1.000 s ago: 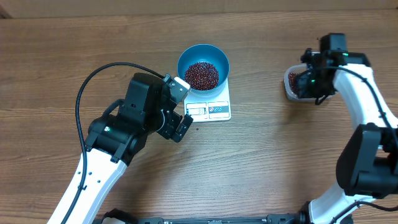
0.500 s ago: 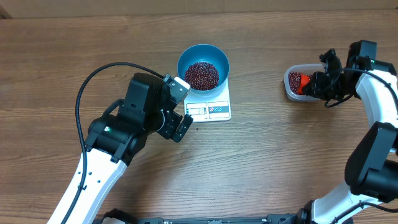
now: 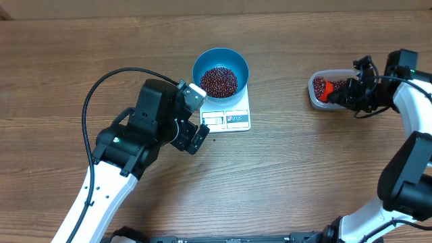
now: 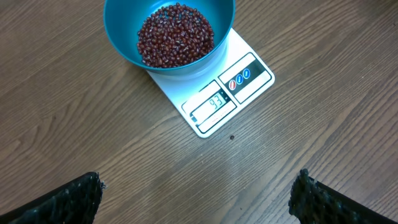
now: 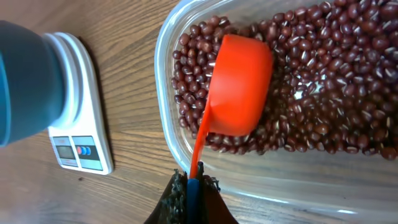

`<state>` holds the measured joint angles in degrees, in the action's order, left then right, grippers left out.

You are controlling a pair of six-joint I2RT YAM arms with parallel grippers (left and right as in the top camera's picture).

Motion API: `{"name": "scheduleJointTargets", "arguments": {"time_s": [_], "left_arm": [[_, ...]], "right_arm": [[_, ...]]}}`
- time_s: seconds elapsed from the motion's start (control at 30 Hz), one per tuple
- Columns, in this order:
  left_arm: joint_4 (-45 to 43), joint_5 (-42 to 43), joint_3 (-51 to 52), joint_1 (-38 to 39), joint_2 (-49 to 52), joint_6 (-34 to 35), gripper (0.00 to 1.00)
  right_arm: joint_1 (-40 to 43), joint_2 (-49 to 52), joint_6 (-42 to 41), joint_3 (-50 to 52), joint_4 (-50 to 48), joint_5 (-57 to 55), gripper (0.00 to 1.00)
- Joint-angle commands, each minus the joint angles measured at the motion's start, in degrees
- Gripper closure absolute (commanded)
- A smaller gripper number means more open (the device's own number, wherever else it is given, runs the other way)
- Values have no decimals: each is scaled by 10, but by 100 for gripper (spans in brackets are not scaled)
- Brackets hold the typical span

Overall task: Scoop item into bowl and weigh 150g on scale
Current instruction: 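Scoop a third load of beans with right gripper and lift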

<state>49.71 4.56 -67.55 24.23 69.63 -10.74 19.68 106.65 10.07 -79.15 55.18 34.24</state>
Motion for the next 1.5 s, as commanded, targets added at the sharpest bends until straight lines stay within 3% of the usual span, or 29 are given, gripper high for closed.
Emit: {"name": "scheduleJointTargets", "arguments": {"time_s": [0.0,0.6,1.47], "left_arm": [[-2,10,-13,-3,-5,-9,0],[-2,10,-13,-3,-5,-9,1],[-2,10,-13,-3,-5,-9,0]], "right_arm": [[0,3,-9,5,3,49,96],[2,3,-45,32,6,33,96],[104,3,-6,43,28,179,96]]}}
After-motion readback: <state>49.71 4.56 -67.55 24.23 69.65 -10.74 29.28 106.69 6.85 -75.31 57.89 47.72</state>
